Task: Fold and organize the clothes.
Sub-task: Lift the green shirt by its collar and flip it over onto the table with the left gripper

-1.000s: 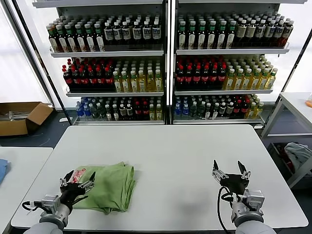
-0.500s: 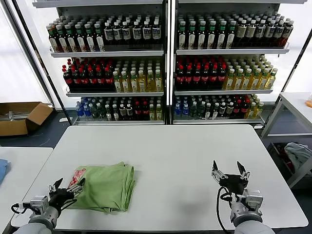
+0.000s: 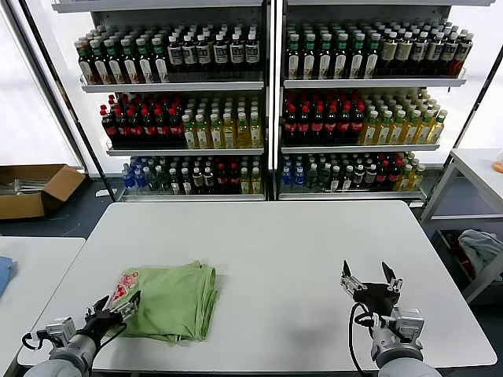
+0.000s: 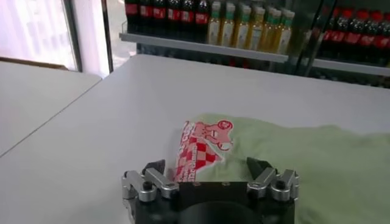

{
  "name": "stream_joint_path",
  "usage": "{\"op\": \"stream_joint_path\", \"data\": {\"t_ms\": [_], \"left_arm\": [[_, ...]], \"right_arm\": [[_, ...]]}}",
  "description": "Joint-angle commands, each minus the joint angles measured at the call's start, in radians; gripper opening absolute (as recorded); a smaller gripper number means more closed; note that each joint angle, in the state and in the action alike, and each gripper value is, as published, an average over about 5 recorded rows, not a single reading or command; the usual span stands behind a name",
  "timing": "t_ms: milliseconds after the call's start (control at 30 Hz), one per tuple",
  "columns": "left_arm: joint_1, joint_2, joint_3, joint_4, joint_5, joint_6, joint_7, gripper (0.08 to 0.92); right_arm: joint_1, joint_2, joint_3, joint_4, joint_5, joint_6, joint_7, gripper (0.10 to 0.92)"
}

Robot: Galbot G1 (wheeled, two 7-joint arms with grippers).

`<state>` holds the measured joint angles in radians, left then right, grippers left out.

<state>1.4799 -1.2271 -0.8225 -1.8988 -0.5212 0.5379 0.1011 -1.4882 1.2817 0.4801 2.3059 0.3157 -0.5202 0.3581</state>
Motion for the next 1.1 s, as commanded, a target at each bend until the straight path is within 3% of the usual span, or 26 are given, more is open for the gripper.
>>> {"op": "stream_joint_path", "data": {"t_ms": [33, 500, 767, 867, 1100], "left_arm": [[-0.003, 0.004, -0.005, 0.034, -0.064, 0.014, 0.007, 0.757], [-0.003, -0.001, -0.014, 0.039, -0.084, -0.001, 0.009, 0.390], [0.000, 0.041, -0.139, -0.001, -0.228, 0.024, 0.012, 0.157], [0.004, 0.079, -0.211, -0.013, -0.274, 0.036, 0.013, 0.112], [0.007, 0.229, -0.405, 0.007, -0.323, 0.038, 0.003, 0.109]], "right_arm": [[0.000, 0.000, 0.002, 0.002, 0.000, 0.001, 0.000, 0.823], [-0.003, -0.002, 0.008, 0.012, 0.001, 0.003, 0.002, 0.823], [0.008, -0.010, 0.017, 0.009, 0.006, 0.002, 0.005, 0.823], [0.014, -0.012, 0.018, 0.008, 0.009, 0.001, 0.006, 0.823], [0.029, -0.020, 0.014, -0.002, 0.019, -0.001, 0.008, 0.823]]}}
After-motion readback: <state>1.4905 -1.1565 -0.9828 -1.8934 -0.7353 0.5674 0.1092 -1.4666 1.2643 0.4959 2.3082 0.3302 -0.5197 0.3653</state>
